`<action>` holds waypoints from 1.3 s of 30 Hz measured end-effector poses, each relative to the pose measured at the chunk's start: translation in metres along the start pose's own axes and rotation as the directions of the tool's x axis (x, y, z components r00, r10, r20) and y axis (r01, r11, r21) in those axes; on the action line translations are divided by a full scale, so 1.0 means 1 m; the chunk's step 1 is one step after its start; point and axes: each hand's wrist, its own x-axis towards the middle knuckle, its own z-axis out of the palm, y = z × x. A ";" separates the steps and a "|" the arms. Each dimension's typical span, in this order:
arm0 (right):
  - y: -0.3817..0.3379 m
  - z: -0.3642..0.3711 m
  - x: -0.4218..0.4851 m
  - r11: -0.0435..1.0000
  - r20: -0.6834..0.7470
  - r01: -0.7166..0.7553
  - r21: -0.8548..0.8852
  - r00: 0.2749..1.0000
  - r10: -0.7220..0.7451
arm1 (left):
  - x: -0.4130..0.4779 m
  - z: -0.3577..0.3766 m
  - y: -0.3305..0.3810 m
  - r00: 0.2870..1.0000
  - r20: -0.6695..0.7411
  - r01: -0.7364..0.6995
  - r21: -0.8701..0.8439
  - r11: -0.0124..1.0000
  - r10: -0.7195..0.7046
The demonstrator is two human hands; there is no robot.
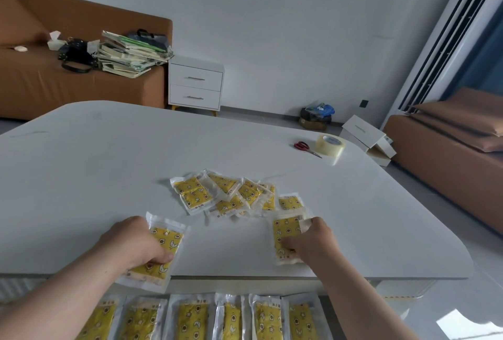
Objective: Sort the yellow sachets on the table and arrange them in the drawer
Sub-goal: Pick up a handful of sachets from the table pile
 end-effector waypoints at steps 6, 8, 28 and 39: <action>0.001 -0.010 0.004 0.959 0.024 0.006 0.282 1.000 -0.013 | 0.000 0.002 0.002 0.999 -0.029 0.038 0.020 0.999 -0.037; 0.000 -0.018 0.005 0.930 0.031 -0.004 0.367 0.999 -0.008 | 0.007 -0.001 -0.005 1.000 -0.010 0.023 -0.046 0.999 -0.023; -0.010 -0.043 0.056 0.771 -0.045 -0.020 0.636 0.997 0.064 | 0.072 -0.037 0.032 0.979 0.120 0.050 -0.924 0.378 0.163; -0.006 -0.014 0.082 0.979 -0.148 0.015 0.202 0.989 0.016 | 0.101 -0.027 0.050 0.997 0.000 -0.026 -0.934 0.357 0.073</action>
